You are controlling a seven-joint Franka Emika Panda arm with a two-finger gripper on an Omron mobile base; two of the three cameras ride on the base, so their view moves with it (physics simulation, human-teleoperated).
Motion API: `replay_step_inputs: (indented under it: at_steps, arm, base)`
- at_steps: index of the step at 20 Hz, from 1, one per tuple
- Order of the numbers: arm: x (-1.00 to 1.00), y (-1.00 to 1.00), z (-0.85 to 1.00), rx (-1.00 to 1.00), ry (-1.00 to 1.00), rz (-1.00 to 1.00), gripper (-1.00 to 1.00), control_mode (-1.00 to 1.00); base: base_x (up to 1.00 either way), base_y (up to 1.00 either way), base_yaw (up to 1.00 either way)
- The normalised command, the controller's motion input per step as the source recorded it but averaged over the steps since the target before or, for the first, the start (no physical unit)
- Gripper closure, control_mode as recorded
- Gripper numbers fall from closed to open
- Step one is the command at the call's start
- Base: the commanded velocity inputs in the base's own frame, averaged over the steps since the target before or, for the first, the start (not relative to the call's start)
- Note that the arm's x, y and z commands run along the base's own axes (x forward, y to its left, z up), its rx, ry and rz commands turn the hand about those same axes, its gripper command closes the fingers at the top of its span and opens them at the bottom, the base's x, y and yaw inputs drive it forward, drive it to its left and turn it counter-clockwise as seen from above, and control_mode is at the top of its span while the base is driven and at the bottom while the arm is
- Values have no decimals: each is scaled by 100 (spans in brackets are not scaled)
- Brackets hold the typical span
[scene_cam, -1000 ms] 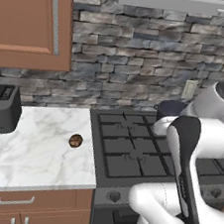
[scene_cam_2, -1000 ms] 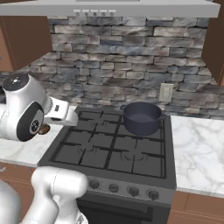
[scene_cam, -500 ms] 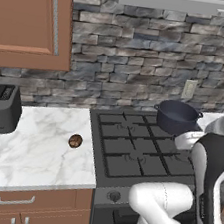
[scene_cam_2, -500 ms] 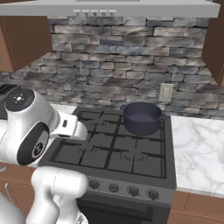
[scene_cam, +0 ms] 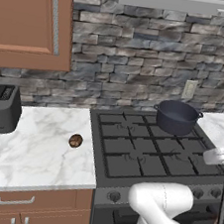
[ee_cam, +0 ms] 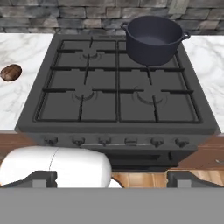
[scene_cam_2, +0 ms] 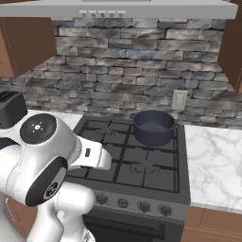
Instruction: Turn on the burner for the pot on the stove. Wait thirty seconds for the pot to heat up. Then add the potato to the pot.
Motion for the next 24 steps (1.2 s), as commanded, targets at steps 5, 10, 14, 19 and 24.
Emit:
replay_step_inputs:
  at_steps: [5,10,14,19,24]
  arm:
    - [-37,-38,-25,0,-6,0,-100,-100]
    - [-33,-35,-28,0,-3,0,-100,-100]
    - [-31,-13,-27,0,-15,0,-100,-100]
    - [-24,-19,-33,0,-16,0,-100,-100]
    - [-10,-19,-43,0,-15,0,-100,-100]
  base:
    - [0,0,0]
    - [0,0,0]
    - [0,0,0]
    - [0,0,0]
    - [0,0,0]
